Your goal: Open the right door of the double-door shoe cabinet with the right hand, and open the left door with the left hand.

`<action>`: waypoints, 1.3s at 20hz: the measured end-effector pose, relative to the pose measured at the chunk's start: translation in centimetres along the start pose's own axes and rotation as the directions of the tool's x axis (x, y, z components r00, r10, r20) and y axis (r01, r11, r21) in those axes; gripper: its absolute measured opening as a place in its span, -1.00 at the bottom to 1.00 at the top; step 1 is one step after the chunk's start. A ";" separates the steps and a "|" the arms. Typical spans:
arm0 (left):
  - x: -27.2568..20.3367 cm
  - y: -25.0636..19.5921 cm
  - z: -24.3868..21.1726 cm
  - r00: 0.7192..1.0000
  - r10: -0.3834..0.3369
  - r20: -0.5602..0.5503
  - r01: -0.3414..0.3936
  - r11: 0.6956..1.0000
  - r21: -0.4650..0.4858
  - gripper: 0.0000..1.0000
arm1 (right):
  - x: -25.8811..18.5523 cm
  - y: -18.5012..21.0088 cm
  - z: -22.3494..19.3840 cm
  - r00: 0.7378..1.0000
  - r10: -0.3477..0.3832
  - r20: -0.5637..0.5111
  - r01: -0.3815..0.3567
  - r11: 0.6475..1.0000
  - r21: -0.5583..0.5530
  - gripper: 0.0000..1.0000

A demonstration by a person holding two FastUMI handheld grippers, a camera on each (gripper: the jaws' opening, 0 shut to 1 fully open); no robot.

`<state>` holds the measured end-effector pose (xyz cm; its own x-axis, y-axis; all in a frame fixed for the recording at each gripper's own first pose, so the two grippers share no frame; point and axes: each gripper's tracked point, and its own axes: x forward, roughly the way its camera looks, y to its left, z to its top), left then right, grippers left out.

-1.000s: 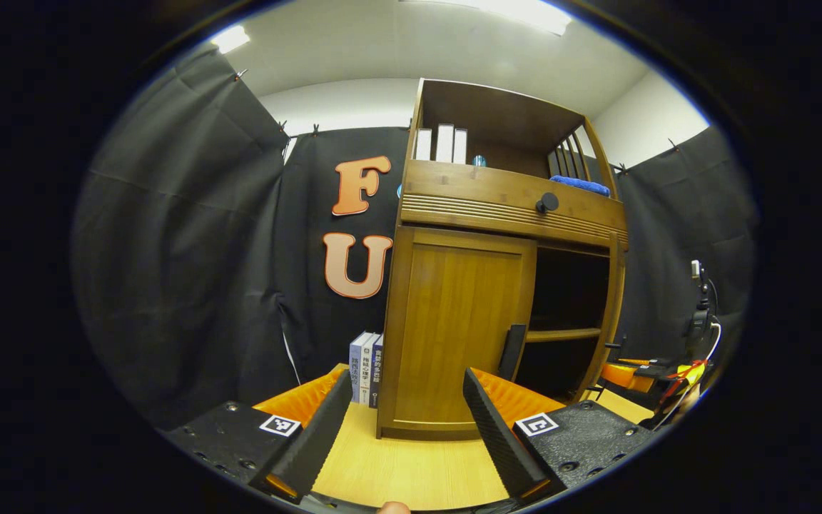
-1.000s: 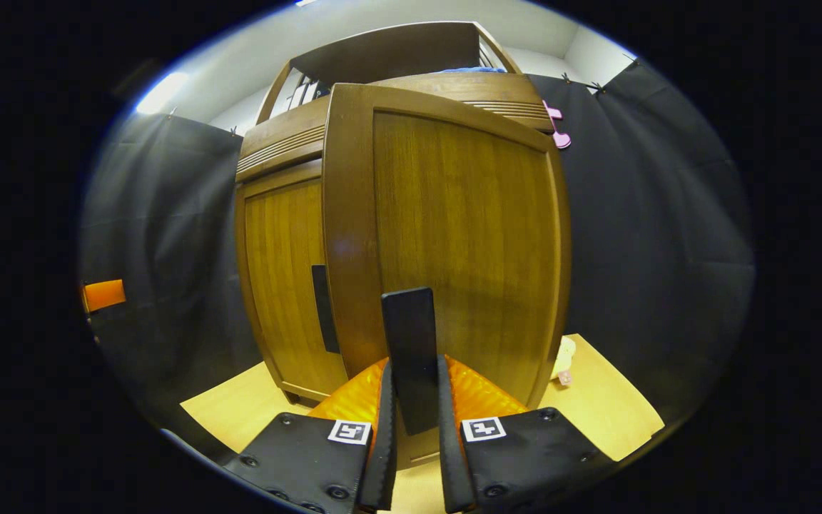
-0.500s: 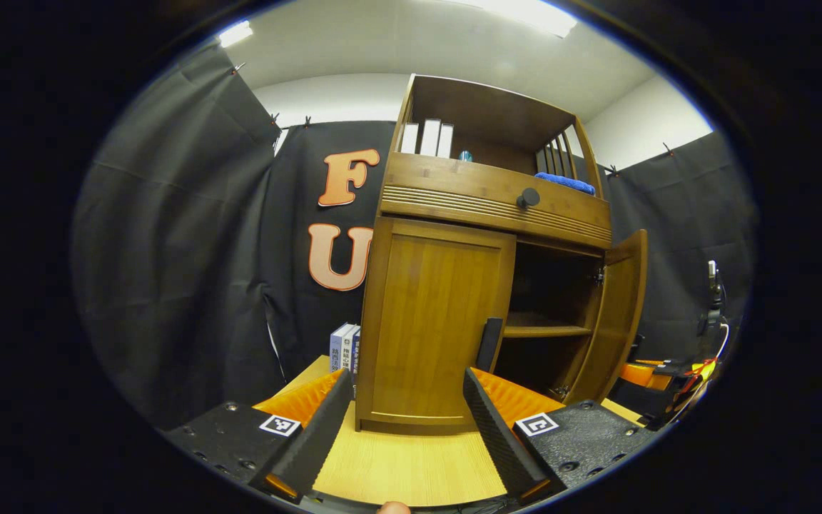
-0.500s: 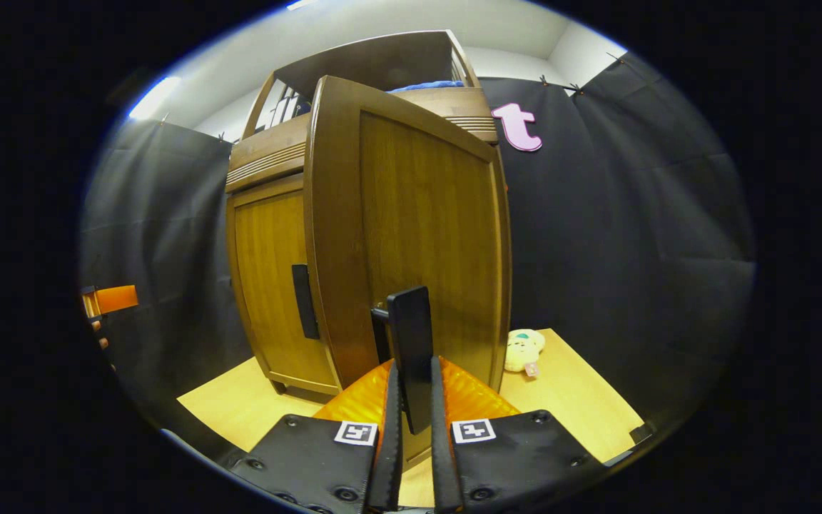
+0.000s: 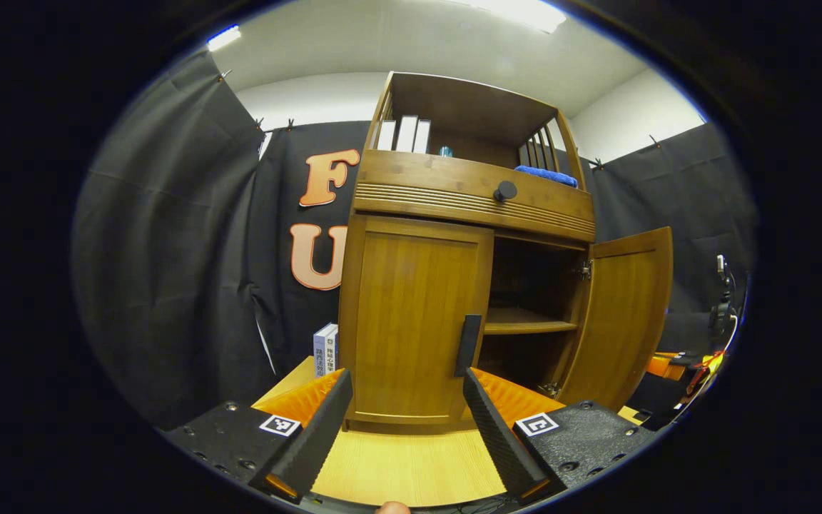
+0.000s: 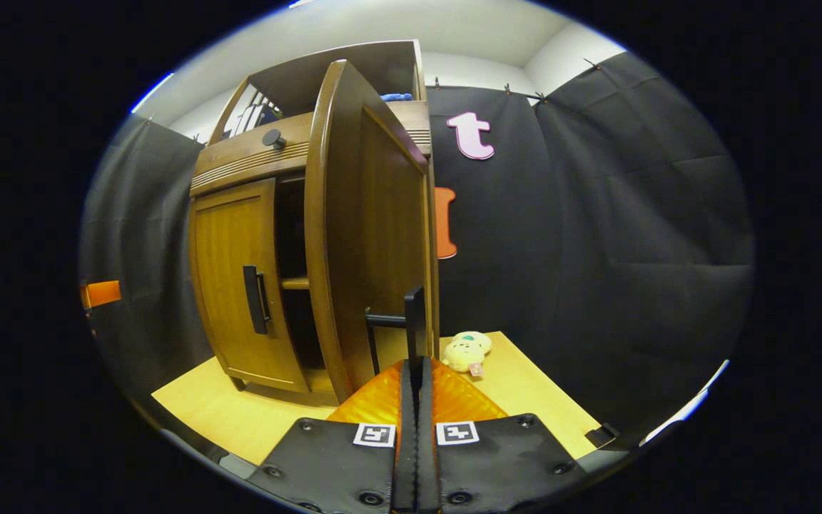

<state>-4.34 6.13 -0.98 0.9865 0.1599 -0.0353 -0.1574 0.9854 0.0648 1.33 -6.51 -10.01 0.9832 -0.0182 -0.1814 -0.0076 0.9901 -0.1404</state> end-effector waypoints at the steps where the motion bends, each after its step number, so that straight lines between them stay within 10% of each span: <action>1: 0.1 -0.2 -0.1 1.000 -0.001 0.000 0.001 1.000 0.001 0.89 | 0.0 -0.3 0.0 1.000 -0.001 -0.001 0.001 1.000 0.003 -0.84; 26: 2.2 -4.3 -1.4 0.997 -0.042 -0.069 0.043 0.999 0.011 0.89 | -3.3 -8.0 -0.1 0.995 -0.095 0.029 0.095 0.996 0.003 -0.84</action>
<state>-1.55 2.37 -2.76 0.9868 0.1218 -0.1068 -0.1142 0.9907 0.0741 -1.83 -14.34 -8.35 0.9844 -0.1078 -0.1393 0.0859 0.9843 -0.1543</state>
